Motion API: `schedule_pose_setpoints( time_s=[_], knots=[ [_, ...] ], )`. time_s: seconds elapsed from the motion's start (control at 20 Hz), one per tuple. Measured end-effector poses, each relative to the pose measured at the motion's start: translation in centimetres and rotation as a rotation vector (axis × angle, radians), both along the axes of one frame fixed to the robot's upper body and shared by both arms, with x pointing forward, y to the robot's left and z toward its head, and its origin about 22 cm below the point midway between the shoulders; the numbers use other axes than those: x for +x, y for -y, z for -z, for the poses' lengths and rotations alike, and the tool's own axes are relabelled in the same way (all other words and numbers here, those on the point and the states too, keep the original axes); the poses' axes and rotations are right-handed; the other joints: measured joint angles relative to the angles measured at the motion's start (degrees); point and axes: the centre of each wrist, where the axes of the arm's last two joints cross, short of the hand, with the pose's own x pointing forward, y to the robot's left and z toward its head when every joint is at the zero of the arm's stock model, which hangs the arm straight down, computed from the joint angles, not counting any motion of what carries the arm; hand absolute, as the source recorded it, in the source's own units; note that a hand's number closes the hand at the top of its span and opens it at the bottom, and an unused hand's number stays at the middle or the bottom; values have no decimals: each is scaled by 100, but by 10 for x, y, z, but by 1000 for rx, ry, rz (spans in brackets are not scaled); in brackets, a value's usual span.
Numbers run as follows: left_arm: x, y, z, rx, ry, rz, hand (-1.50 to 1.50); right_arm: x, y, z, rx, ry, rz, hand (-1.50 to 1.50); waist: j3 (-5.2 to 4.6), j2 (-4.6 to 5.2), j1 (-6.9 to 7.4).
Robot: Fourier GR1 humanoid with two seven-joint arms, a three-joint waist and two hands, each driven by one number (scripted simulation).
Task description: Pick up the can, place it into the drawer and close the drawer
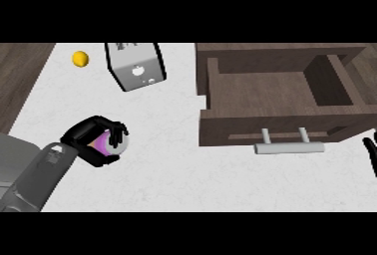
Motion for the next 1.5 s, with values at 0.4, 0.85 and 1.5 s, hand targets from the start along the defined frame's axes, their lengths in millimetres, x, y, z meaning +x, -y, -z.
schedule_pose_setpoints(
  time_s=[0.4, 0.85, 1.5],
  knots=[
    [-16, 2, 24, -223, 67, -655, 150, -6, 6, 2, 4, -9, 42, -150, 25, -73, 246],
    [-4, 58, 0, -256, 60, -809, 150, -10, 2, -1, 7, -5, 52, -150, 5, -71, 272],
    [5, 160, -119, -235, 152, -712, 150, -11, 9, -7, 11, 10, 49, -150, -10, -30, 179]
  ],
)
